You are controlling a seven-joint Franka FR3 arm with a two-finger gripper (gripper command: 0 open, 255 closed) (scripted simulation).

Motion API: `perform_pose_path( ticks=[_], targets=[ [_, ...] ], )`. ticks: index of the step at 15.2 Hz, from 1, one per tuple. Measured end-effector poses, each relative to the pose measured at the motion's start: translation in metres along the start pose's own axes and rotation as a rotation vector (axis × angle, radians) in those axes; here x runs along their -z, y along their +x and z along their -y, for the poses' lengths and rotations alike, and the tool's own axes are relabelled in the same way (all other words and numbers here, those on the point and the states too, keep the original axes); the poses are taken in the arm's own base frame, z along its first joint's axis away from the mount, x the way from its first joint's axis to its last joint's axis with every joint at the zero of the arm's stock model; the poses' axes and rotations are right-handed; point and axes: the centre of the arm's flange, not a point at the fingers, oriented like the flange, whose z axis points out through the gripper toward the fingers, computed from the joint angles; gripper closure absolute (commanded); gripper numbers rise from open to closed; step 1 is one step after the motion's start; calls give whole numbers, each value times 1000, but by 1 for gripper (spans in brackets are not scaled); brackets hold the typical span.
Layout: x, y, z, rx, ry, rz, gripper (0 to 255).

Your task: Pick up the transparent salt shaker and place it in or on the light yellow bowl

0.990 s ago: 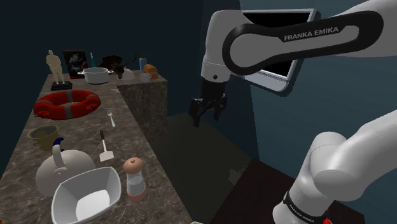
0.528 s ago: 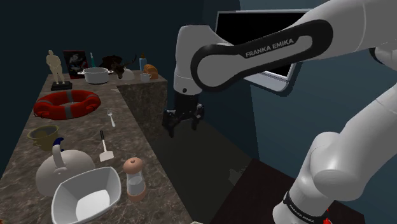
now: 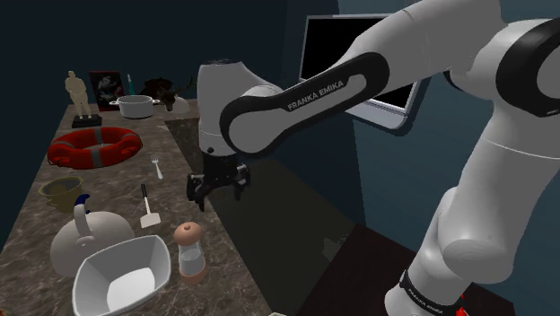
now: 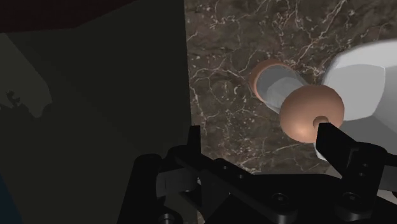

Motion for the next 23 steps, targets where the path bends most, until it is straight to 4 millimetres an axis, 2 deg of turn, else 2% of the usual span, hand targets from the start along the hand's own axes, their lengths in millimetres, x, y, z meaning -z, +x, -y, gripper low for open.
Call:
perform_pose_path(
  ticks=[7, 15, 21, 22, 23],
  targets=[
    [-46, 29, 74, -42, -7, -11, 0],
    [-86, 34, 80, -48, -9, -14, 0],
    [-90, 33, 81, -48, -8, -14, 0],
    [-90, 33, 81, -48, -8, -14, 255],
    [-90, 33, 81, -48, -8, -14, 255]
  ],
)
